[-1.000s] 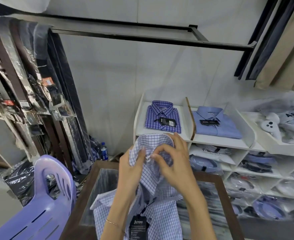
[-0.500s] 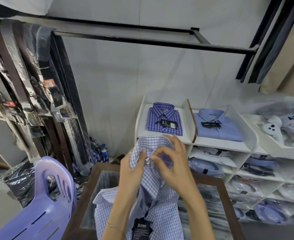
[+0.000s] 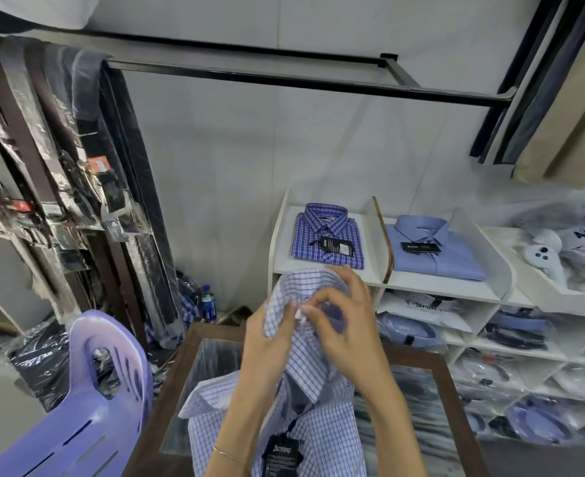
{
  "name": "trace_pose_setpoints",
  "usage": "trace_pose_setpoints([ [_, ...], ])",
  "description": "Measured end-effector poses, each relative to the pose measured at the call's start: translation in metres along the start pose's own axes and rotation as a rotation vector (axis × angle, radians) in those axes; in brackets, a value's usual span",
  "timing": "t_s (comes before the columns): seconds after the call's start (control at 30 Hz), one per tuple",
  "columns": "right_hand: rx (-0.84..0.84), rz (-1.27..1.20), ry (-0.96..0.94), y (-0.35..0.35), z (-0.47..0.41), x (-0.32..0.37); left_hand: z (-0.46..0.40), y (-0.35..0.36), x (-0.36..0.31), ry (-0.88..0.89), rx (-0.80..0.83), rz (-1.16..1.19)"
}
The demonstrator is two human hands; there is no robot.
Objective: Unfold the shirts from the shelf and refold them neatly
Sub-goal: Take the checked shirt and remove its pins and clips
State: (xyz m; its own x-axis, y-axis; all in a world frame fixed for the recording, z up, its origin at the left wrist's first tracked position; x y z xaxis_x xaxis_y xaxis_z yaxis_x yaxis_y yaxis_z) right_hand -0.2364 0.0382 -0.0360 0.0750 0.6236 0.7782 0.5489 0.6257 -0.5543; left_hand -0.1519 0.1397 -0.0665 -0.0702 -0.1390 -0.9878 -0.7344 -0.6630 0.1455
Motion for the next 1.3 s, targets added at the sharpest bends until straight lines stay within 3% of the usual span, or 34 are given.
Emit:
trace_pose_setpoints([
  [0.13,-0.16,-0.062,-0.036,-0.022,0.006,-0.008,0.001,0.001,-0.003,-0.008,0.127,0.019],
  [0.33,-0.135,-0.078,-0.046,-0.032,0.009,-0.001,0.002,-0.01,-0.003,-0.024,0.076,0.053],
  [0.63,0.175,0.082,0.037,-0.013,0.01,-0.003,0.003,-0.015,-0.006,-0.008,0.067,0.066],
  [0.97,0.186,0.177,-0.041,0.002,0.006,0.006,0.002,-0.012,-0.009,0.083,-0.055,-0.072],
  [1.3,0.107,0.153,-0.08,-0.006,0.006,0.004,0.002,-0.016,-0.008,0.088,-0.078,-0.019],
])
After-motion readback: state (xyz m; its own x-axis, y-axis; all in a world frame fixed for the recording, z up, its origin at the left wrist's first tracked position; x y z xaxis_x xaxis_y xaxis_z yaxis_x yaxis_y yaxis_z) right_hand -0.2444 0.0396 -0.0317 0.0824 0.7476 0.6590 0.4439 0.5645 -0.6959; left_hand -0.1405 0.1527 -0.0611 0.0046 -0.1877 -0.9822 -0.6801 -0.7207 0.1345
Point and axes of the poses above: each hand's wrist, its own z-axis away from the middle knuckle, its own y-axis out of the palm, x = y × z, the point moved 6 cm from there along -z, towards the middle knuckle, and after that the axes turned 13 degrees about x, right-handed, at the moved point
